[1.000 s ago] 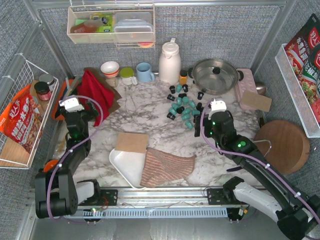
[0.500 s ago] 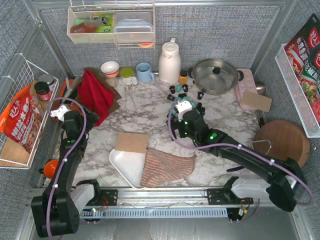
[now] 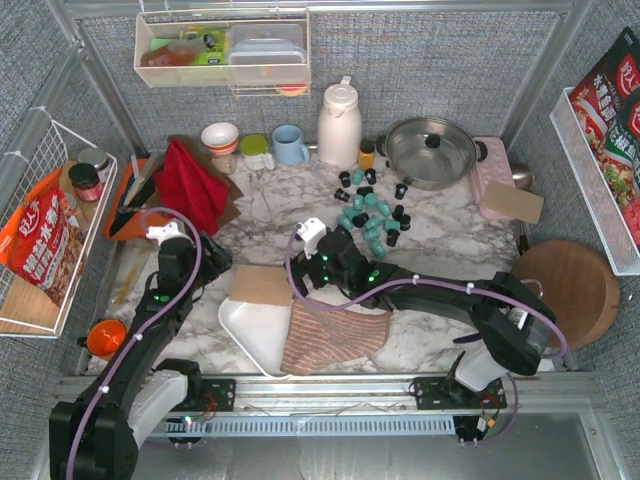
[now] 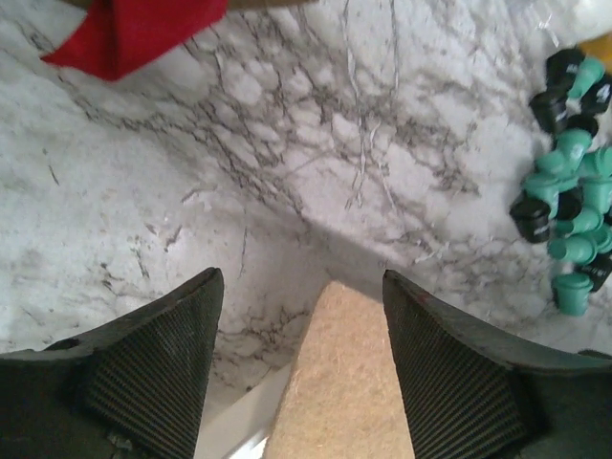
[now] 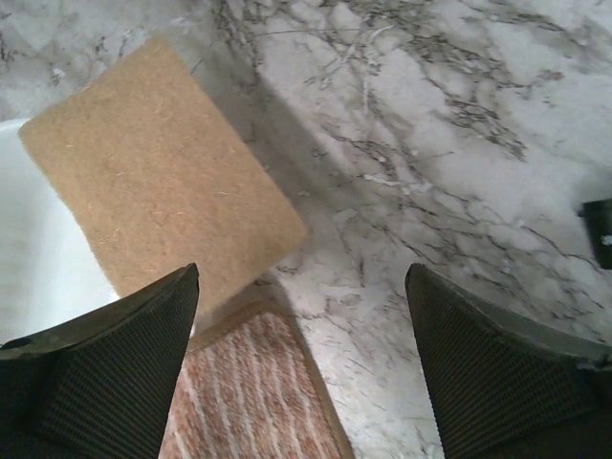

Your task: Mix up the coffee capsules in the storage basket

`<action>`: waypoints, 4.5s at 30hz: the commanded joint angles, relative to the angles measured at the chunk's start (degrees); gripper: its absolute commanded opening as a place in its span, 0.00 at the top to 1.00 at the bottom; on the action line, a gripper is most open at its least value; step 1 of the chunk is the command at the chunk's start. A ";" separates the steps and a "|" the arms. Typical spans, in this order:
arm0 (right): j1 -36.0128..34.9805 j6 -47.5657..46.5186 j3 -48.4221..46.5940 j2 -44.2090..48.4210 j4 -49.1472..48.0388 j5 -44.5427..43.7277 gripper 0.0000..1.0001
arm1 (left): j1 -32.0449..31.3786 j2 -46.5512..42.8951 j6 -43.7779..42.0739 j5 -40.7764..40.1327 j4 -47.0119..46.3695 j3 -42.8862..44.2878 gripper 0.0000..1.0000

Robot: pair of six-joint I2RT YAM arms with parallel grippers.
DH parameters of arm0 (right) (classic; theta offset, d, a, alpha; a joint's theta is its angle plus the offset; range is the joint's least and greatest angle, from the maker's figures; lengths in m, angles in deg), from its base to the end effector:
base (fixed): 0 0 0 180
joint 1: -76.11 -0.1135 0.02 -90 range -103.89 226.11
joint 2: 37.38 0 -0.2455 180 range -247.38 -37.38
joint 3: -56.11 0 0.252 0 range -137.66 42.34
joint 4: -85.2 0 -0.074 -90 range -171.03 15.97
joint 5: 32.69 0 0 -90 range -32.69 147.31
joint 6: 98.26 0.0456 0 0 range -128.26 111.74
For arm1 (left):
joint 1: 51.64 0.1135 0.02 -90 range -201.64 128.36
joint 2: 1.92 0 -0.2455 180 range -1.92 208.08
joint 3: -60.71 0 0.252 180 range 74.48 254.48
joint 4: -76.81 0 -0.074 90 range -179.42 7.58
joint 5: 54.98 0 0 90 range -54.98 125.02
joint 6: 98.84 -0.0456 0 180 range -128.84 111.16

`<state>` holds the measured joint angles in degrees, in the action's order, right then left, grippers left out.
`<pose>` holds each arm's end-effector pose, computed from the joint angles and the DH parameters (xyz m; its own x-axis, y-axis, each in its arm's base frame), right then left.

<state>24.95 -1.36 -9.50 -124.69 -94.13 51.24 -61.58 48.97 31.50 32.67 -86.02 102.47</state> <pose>0.2251 0.2719 0.2201 -0.3226 -0.2102 -0.9229 -0.6794 0.7303 0.0711 0.2181 -0.0363 0.2110 -0.4209 -0.5829 -0.6951 -0.1786 0.8045 -0.5665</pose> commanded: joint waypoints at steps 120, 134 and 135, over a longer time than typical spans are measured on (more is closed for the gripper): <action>10.19 -17.32 12.55 28.05 -0.74 19.36 1.00 | -35.94 -2.21 -43.71 14.72 -39.80 -5.33 0.03; 30.21 12.26 29.49 32.82 -10.59 -39.53 1.00 | -35.93 -1.50 -22.49 -5.05 -13.43 0.15 0.01; 32.53 13.63 30.45 32.75 -11.22 -38.22 1.00 | -35.95 -1.09 -21.27 -5.41 -11.46 0.47 0.01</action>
<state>51.14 -0.07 18.44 -92.25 -102.20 16.53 -97.55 47.13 2.14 32.89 -107.07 101.60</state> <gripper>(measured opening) 0.005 0.992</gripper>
